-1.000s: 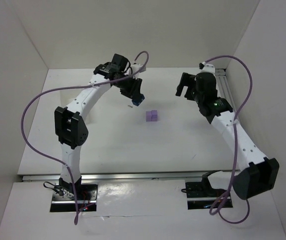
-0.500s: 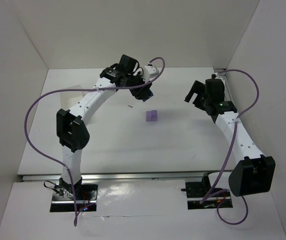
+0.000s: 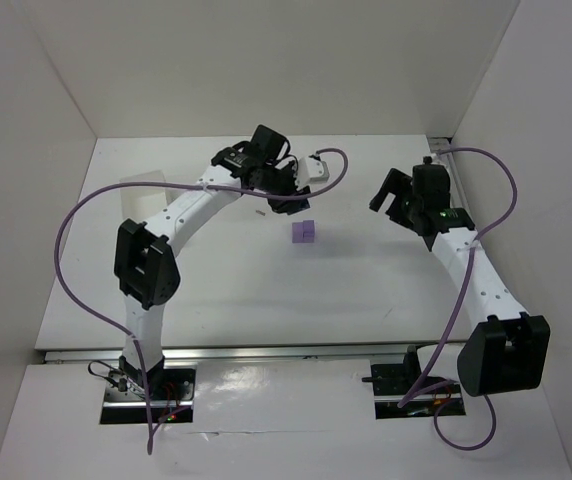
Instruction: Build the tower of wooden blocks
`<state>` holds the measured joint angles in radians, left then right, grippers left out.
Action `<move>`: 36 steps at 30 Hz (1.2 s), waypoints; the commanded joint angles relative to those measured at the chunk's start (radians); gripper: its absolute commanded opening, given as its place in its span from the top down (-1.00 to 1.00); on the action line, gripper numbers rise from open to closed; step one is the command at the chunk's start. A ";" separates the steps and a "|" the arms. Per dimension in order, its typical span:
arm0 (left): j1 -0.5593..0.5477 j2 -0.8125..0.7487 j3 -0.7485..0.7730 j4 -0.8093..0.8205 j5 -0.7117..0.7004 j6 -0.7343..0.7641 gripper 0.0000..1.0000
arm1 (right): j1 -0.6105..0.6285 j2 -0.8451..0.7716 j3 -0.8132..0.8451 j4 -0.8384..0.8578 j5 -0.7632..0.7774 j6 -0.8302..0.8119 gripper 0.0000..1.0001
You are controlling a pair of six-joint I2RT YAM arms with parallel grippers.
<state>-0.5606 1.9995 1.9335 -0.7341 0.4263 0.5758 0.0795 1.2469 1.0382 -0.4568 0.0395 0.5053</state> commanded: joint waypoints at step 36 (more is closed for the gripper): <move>-0.061 0.186 0.214 -0.108 -0.008 0.134 0.58 | -0.015 -0.041 -0.086 0.053 -0.046 0.018 -1.00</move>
<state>-0.6231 2.1715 2.1170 -0.8387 0.3798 0.6811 0.0715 1.2251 0.9550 -0.4480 -0.0013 0.5163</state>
